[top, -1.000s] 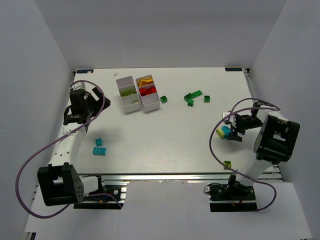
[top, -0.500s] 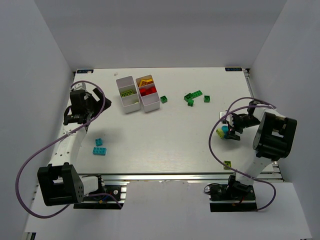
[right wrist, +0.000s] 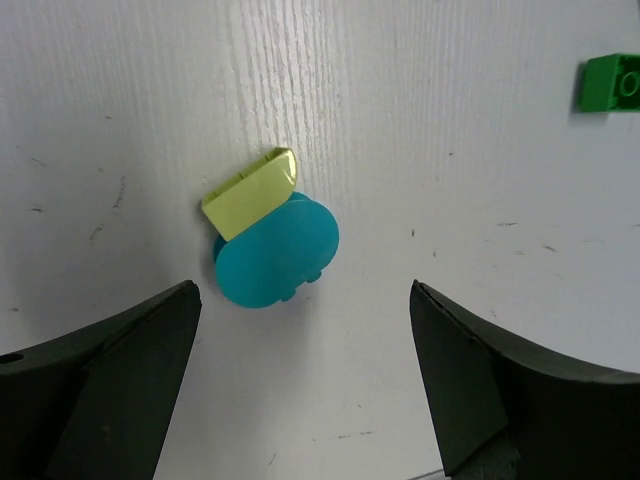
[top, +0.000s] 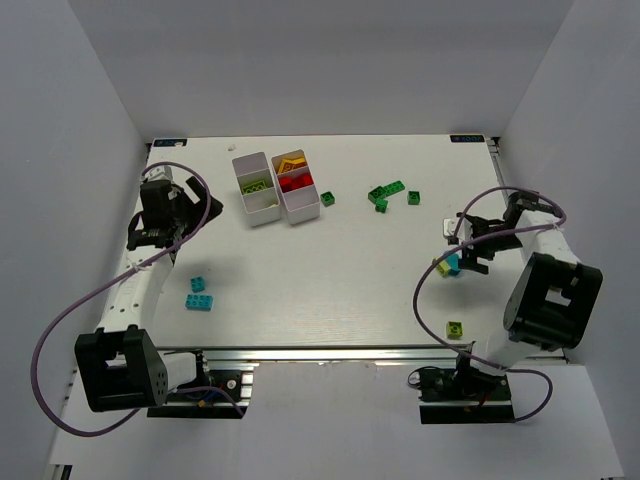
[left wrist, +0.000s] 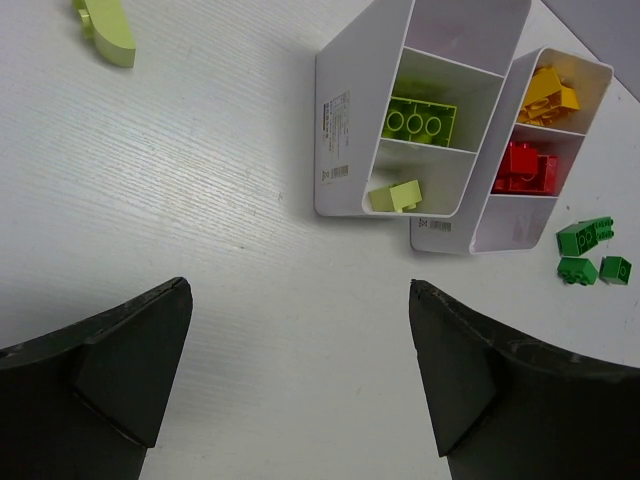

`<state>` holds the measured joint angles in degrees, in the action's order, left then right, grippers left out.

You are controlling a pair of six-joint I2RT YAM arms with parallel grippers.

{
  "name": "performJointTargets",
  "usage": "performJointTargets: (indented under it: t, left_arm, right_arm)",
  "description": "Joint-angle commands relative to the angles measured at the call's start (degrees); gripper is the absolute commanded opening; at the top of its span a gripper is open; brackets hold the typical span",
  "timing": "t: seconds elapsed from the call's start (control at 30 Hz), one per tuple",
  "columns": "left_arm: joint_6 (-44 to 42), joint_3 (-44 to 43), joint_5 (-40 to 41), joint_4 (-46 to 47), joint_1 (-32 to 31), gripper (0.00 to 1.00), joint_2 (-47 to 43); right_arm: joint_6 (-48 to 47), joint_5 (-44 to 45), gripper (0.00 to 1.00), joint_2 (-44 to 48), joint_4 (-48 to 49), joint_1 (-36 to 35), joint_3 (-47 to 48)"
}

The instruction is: Sort the legos into containers by color

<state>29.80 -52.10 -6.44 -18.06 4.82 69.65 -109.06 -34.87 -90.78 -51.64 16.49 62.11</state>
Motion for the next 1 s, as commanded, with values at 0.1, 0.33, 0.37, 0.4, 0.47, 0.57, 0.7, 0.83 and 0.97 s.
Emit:
performJointTargets:
  t: [0.1, 0.33, 0.37, 0.4, 0.47, 0.57, 0.7, 0.83, 0.97]
  left_arm:
    - [-0.45, 0.85, 0.11, -0.13, 0.37, 0.98, -2.67]
    - [-0.53, 3.05, 0.02, 0.31, 0.28, 0.98, -4.08]
    - [-0.45, 3.31, 0.02, 0.48, 0.37, 0.98, -4.52]
    - [-0.36, 3.93, -0.07, 0.57, 0.37, 0.98, -4.69]
    - [-0.36, 4.54, -0.07, 0.84, 0.37, 0.98, -5.13]
    - [-0.18, 5.51, -0.42, 1.36, 0.45, 0.98, -5.31]
    - [-0.44, 5.86, -0.51, 1.80, 0.45, 0.98, -5.14]
    - [-0.97, 5.78, -0.51, 1.54, 0.54, 0.98, -5.05]
    - [-0.89, 6.22, -0.94, 1.72, 0.54, 0.98, -5.31]
  right_arm:
    - [-11.60, -1.70, 0.89, 9.81, -19.10, -1.54, -3.02]
    - [-13.38, 3.23, 0.89, 19.23, -22.45, -4.54, -14.27]
    - [-12.77, 3.84, 0.88, 19.76, -22.54, -4.54, -15.16]
    - [-12.67, 5.50, 0.88, 20.81, -22.80, -4.62, -16.04]
    - [-12.67, 7.18, 0.86, 21.96, -23.24, -4.62, -18.68]
    - [-13.03, 9.03, 0.85, 24.68, -22.55, -4.54, -21.76]
    - [-11.18, 11.22, 0.85, 26.44, -17.81, -4.54, -26.15]
    - [-9.16, 12.28, 0.84, 27.15, -14.47, -4.54, -28.09]
    - [-4.34, 12.11, 0.84, 26.71, -9.28, -4.62, -29.32]
